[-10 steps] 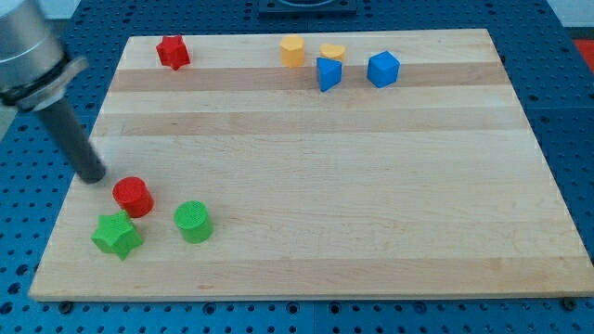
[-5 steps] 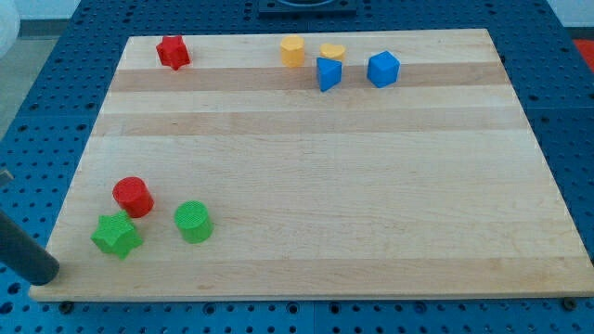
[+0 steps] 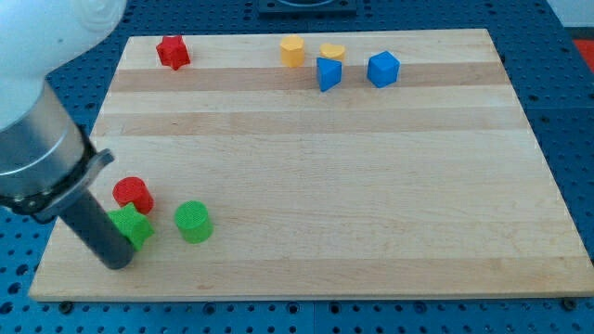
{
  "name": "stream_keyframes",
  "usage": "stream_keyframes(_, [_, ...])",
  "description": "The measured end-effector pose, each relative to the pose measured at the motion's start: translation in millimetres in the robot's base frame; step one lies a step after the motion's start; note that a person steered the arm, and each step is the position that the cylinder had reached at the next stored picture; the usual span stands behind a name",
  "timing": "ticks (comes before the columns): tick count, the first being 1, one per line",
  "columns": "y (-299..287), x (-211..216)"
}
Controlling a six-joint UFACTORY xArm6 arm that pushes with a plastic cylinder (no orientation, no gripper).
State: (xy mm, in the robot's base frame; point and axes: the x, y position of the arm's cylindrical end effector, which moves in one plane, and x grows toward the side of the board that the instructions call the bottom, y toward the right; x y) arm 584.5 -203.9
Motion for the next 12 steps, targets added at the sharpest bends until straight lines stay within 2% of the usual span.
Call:
stream_keyframes(6, [159.6,-75.8])
stream_keyframes(10, [173.3,-156.7])
stream_keyframes(12, [217.5,-173.1])
